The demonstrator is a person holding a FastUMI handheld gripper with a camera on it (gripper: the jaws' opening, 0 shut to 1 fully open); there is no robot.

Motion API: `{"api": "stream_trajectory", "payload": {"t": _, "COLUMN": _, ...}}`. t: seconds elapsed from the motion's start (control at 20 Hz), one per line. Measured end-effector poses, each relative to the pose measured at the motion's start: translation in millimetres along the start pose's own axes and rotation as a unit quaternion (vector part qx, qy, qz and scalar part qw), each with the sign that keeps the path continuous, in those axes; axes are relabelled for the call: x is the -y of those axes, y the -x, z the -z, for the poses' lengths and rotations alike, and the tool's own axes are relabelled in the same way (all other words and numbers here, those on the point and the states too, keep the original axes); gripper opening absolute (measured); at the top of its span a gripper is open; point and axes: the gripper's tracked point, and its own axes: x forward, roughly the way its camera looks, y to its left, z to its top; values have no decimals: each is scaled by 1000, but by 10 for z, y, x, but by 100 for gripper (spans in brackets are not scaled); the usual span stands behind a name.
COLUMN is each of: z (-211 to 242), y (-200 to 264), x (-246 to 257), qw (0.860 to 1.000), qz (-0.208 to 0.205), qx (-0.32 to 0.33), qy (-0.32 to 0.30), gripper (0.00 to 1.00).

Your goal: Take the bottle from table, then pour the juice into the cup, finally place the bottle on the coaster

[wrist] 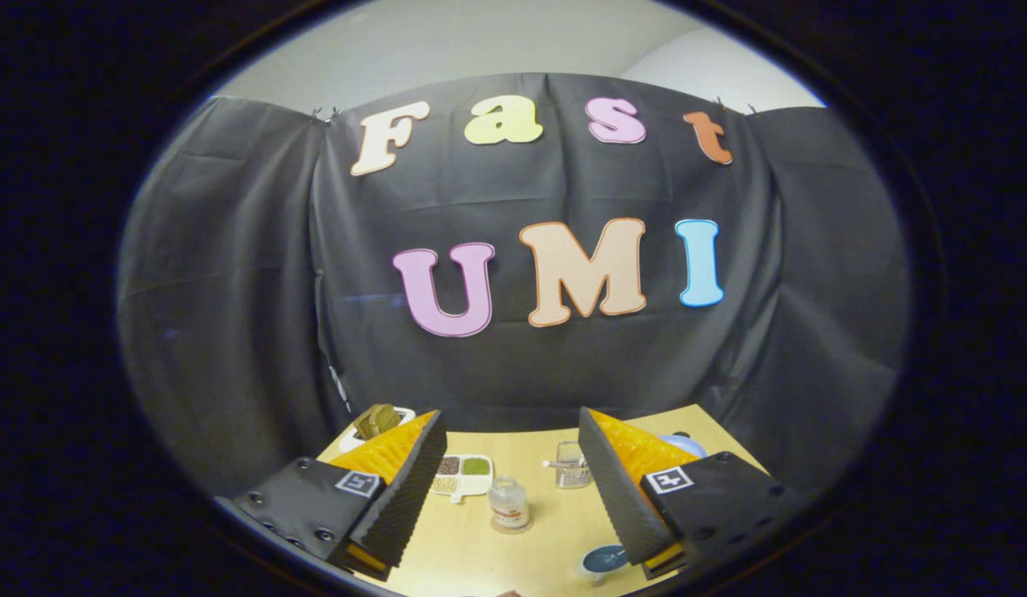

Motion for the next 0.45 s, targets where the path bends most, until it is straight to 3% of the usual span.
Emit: {"api": "stream_trajectory", "payload": {"t": 0.45, "z": 164, "y": 109, "x": 246, "qw": 1000, "qz": -5, "qx": -24, "qy": -6, "gripper": 99}}
